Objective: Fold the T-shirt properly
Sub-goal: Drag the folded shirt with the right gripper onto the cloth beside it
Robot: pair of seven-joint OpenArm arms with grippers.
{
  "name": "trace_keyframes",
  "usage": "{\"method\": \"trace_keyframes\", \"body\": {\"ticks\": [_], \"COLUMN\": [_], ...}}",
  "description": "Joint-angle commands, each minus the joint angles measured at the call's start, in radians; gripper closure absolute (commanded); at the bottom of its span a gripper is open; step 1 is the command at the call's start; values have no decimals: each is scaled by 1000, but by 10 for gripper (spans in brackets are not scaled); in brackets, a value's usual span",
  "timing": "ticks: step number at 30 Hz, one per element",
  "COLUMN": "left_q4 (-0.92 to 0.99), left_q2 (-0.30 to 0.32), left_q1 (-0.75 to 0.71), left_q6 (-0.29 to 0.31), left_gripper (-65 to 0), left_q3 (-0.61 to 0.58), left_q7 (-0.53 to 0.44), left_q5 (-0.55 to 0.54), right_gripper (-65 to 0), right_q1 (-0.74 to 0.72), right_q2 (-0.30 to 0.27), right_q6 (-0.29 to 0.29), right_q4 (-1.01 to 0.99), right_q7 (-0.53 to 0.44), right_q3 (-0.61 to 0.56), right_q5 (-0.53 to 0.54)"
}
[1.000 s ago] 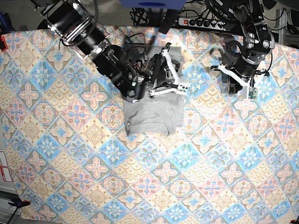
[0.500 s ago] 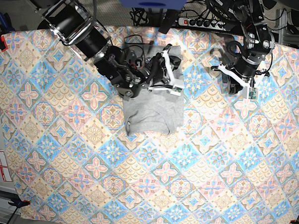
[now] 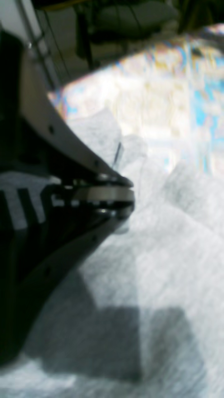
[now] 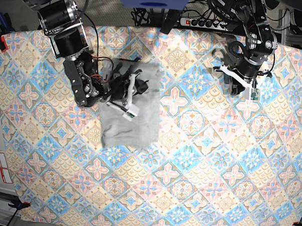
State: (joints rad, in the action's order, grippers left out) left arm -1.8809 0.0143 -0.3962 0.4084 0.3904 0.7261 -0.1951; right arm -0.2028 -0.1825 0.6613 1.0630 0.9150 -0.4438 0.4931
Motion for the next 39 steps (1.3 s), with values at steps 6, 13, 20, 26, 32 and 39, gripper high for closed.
{"method": "trace_keyframes", "body": {"ticks": [6,13,20,26,32,39], "left_q4": [-16,-16,-16,-16,-16,5], "left_q2": [3,3,3,3,3,3], "left_q1": [3,3,3,3,3,1], "left_q6": [2,2,2,2,2,2], "left_gripper": [0,0,0,0,0,0], "left_q3": [3,5,2,0,0,-1], "left_q7": [-16,-16,-16,-16,-16,-15], "left_q5": [-11,-11,-11,-10,-10,-10], "right_gripper": [-31,-31,-31,-31,-31,-31], "right_q1": [-4,-11,-13,-13,-13,-8], "right_q2": [-27,-56,-56,-56,-58,-68], "right_q6": [-50,-50,-50,-50,-50,-50], "right_q4": [0,0,0,0,0,9], "right_q7": [42,40,40,40,42,42], "right_q3": [135,139,254,303,303,302], "right_q5": [-185,-185,-187,-187,-187,-187]}}
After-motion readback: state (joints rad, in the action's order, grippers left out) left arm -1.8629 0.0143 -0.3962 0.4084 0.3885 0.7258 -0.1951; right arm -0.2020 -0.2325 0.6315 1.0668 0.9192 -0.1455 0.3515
